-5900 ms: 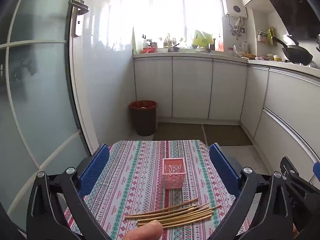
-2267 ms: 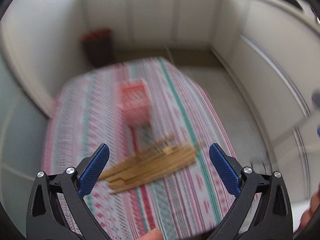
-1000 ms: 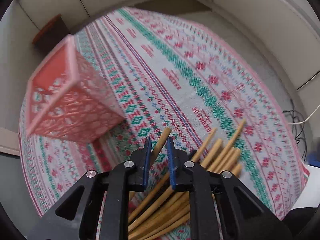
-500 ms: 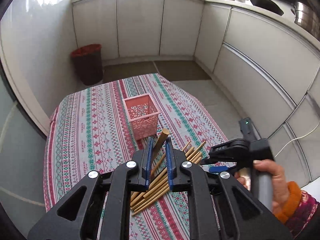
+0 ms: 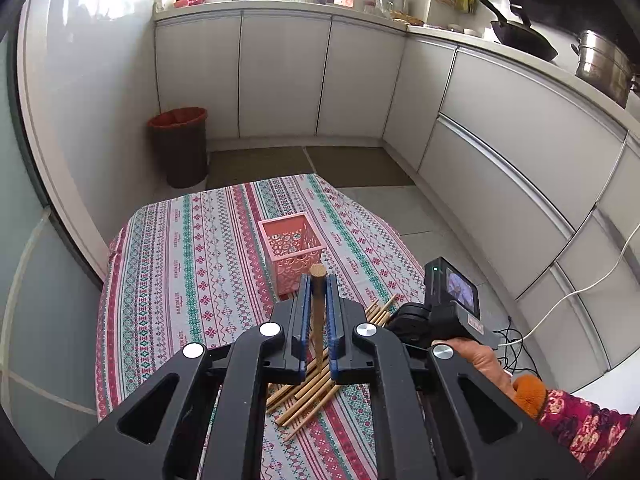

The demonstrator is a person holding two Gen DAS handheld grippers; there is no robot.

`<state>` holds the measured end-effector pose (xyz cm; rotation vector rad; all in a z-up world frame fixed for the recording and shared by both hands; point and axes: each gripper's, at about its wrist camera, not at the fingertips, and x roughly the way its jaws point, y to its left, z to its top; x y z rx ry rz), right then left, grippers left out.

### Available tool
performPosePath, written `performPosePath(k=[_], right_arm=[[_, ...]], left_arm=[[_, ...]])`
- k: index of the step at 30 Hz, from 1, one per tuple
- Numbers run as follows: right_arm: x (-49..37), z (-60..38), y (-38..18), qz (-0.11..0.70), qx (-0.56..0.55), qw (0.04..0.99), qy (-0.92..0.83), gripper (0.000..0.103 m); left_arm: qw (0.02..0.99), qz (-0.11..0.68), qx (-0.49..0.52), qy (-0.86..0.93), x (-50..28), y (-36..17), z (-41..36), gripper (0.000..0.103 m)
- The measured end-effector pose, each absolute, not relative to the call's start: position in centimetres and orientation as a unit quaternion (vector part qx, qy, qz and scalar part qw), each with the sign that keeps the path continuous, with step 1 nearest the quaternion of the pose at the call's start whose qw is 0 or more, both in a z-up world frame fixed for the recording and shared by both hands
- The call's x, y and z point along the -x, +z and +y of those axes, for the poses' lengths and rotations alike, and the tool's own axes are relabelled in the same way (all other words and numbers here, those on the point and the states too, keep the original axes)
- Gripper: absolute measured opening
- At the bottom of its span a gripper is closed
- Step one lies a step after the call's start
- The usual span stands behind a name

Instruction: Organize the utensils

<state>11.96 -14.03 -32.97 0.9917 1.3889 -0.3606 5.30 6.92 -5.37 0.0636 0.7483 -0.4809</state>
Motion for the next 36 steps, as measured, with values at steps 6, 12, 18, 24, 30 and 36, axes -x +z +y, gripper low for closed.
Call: performPosePath(k=[6, 12, 18, 24, 30, 36], right_arm=[[-9.5, -15.5, -31.1, 0.597, -0.441, 0.659, -0.124, 0.0], [-8.6, -17.2, -30.6, 0.574, -0.491, 0.647, -0.101, 0.027], [-10.2, -16.3, -31.0, 0.589, -0.462, 0.65, -0.128, 0.028], [-12.3, -15.3, -32.0, 0.596, -0.438, 0.653, -0.163, 0.028], [-14.2, -12.6, -31.6, 0.607, -0.366, 0.682, -0.18, 0.017], [-11.0, -14.8, -32.2, 0.59, -0.417, 0.677, -0.138, 0.0]], left_arm=[[0.907, 0.353, -0.016, -0.23, -5.0, -4.6, 8.1, 0.007], [0.91, 0.348, -0.012, -0.226, -4.8, -4.1, 7.9, 0.007], [0.908, 0.35, -0.011, -0.231, -5.0, -4.2, 8.0, 0.007], [0.907, 0.35, -0.006, -0.233, -5.1, -4.1, 8.6, 0.007], [0.908, 0.354, -0.001, -0.222, -5.3, -4.2, 9.6, 0.007], [0.911, 0.35, 0.006, -0.22, -5.3, -3.8, 10.0, 0.007]])
